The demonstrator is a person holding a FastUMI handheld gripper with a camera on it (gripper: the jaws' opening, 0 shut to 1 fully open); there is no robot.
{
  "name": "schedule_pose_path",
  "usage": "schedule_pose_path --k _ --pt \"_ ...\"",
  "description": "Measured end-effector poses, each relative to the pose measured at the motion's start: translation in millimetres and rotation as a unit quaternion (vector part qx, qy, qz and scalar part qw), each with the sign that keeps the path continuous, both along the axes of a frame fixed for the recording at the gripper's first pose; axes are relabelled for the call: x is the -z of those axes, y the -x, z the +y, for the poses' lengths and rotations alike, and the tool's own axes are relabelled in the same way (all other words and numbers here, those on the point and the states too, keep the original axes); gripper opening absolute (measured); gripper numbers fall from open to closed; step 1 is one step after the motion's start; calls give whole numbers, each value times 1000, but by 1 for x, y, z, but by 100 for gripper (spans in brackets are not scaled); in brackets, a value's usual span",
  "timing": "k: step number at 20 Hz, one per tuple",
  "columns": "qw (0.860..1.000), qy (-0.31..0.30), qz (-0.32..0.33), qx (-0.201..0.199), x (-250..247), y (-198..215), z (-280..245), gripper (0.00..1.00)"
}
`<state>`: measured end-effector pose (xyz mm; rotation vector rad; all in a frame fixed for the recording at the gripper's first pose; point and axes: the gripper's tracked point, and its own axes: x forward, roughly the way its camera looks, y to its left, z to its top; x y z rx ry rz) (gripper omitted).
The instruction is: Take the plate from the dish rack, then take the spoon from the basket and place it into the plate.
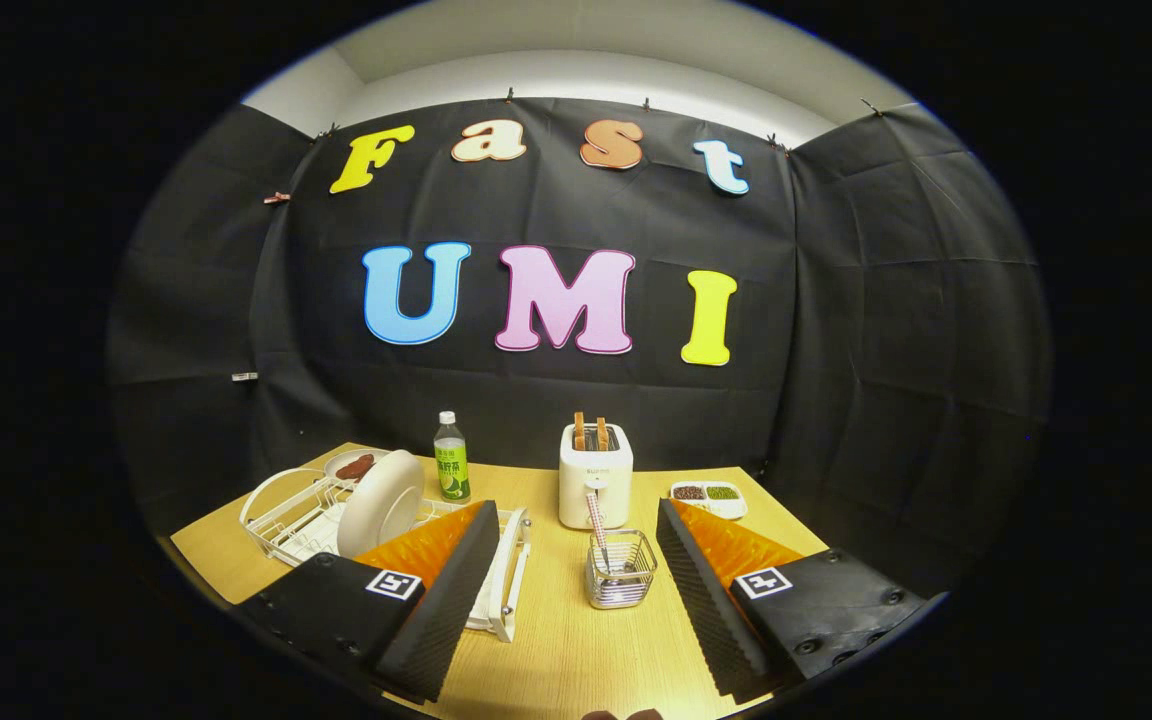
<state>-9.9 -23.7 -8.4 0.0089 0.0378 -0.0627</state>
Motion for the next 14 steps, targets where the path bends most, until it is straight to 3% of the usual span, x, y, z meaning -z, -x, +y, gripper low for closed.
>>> schedule_pose_path --k 14 --pt "999 0 42 -32 11 -29 28 98"
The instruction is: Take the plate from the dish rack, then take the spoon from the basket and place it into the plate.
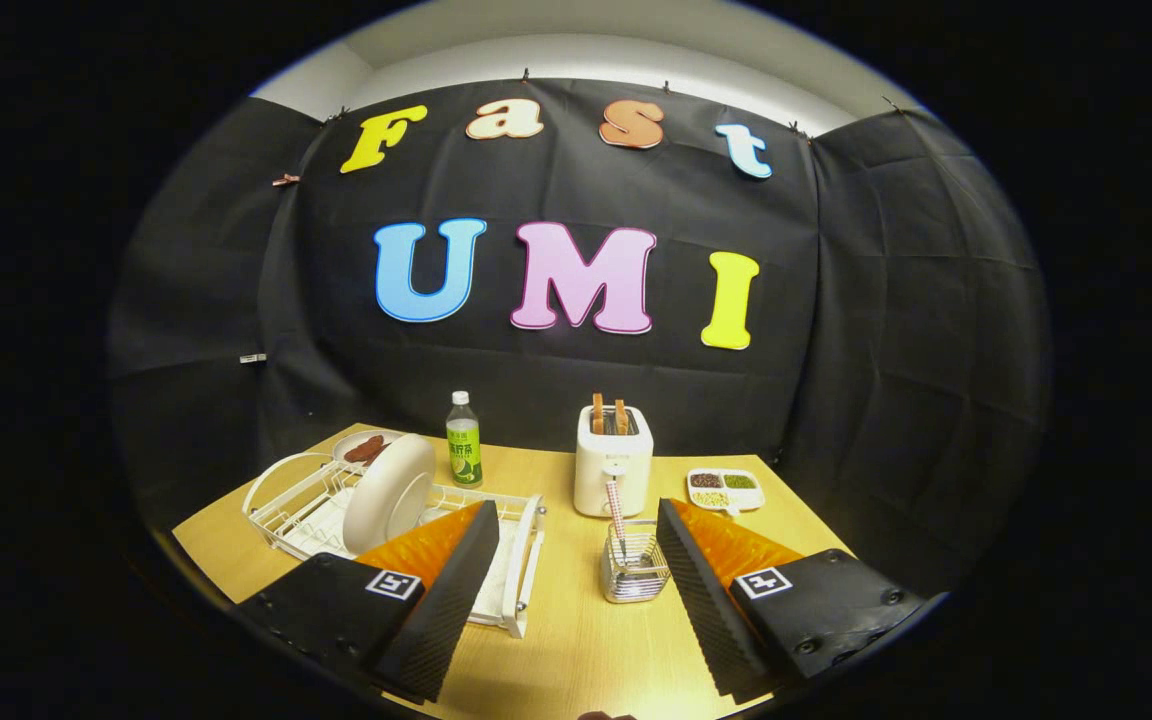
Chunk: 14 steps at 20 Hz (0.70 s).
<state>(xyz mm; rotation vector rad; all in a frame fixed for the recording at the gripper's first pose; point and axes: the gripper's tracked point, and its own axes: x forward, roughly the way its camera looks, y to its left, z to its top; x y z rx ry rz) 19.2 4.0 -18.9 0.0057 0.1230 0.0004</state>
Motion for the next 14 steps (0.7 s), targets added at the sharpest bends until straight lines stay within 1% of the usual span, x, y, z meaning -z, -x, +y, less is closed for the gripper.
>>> schedule_pose_path --k 2,4,7,10,14 --pt "1000 -9 20 -10 -1 -14 10 98" --pt "998 -29 42 -32 -5 -24 29 98" --pt "994 -55 69 -61 -13 -51 54 98" --pt "988 -78 104 -79 -16 -80 79 99" --pt "976 -111 155 -101 -11 -106 113 99"
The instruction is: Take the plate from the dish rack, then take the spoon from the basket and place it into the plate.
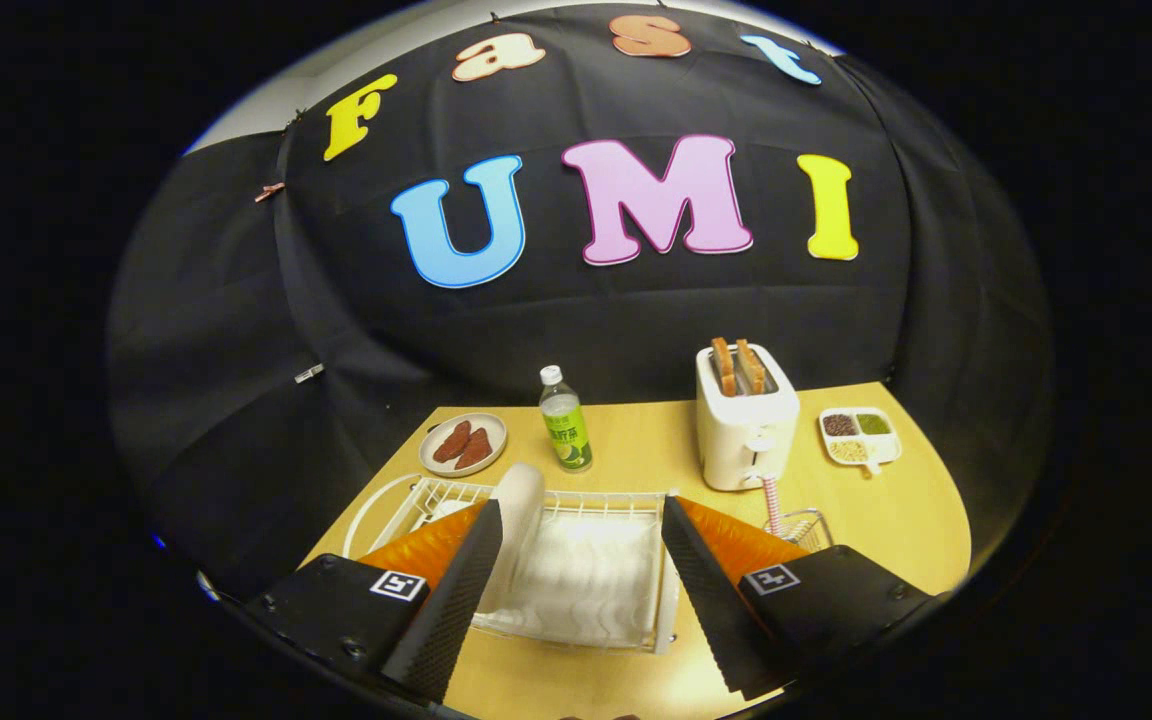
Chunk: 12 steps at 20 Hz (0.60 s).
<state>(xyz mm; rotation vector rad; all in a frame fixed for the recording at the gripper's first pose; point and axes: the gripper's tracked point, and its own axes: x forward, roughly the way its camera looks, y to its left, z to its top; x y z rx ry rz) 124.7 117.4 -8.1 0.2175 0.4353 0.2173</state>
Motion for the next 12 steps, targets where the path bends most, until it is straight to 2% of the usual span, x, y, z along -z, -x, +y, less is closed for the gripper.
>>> schedule_pose_path --k 5,8,12 --pt "998 1 60 -29 24 -26 36 99" --pt "994 -3 105 -24 46 -38 48 99" --pt "985 -7 170 -22 77 -44 61 93"
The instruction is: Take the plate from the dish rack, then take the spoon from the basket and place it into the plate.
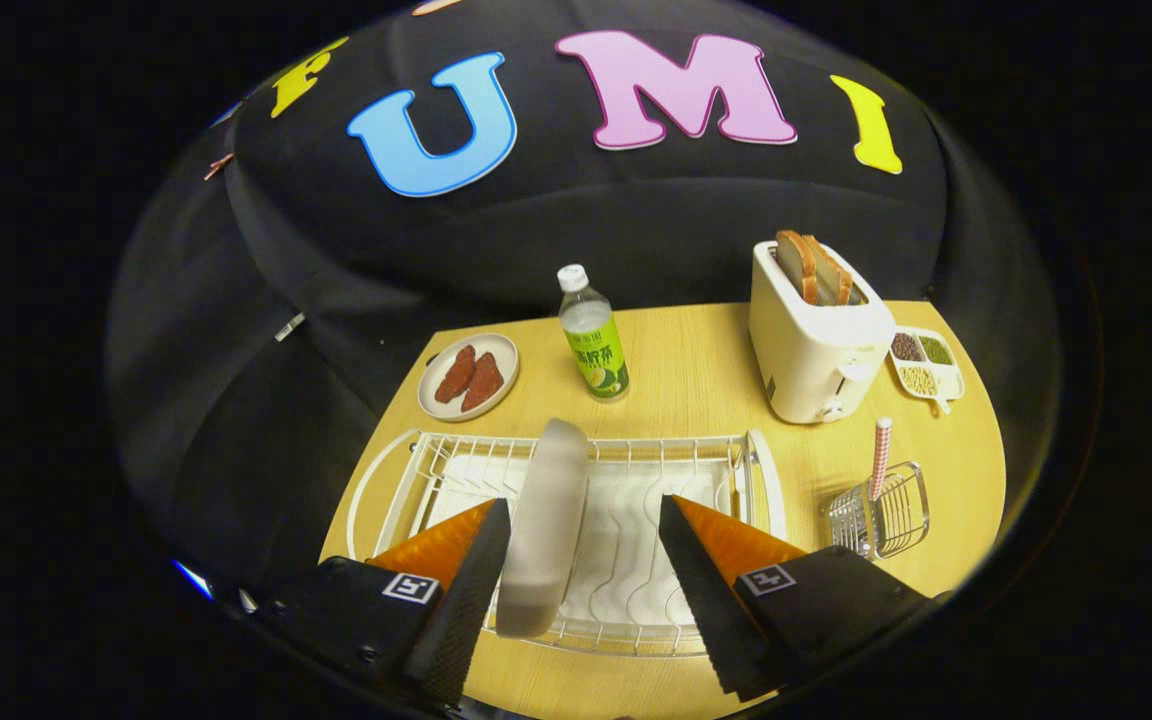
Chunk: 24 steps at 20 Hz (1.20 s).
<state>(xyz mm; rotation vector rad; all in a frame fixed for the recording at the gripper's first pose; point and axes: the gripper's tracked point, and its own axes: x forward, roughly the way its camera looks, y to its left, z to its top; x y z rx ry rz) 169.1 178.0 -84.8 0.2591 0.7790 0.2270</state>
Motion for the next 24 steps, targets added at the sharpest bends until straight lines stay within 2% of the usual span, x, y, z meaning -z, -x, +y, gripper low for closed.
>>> schedule_pose_path --k 2,3,6,7,10,13,24 --pt "1000 -8 24 0 10 -2 7 85" --pt "999 -10 33 0 14 -2 10 76" --pt "998 -11 65 7 26 0 15 60" --pt "998 -9 66 9 30 -1 17 48" --pt "997 13 72 15 33 -1 13 45" --pt "997 29 68 28 32 0 11 33" --pt "993 115 11 25 7 -5 14 33"
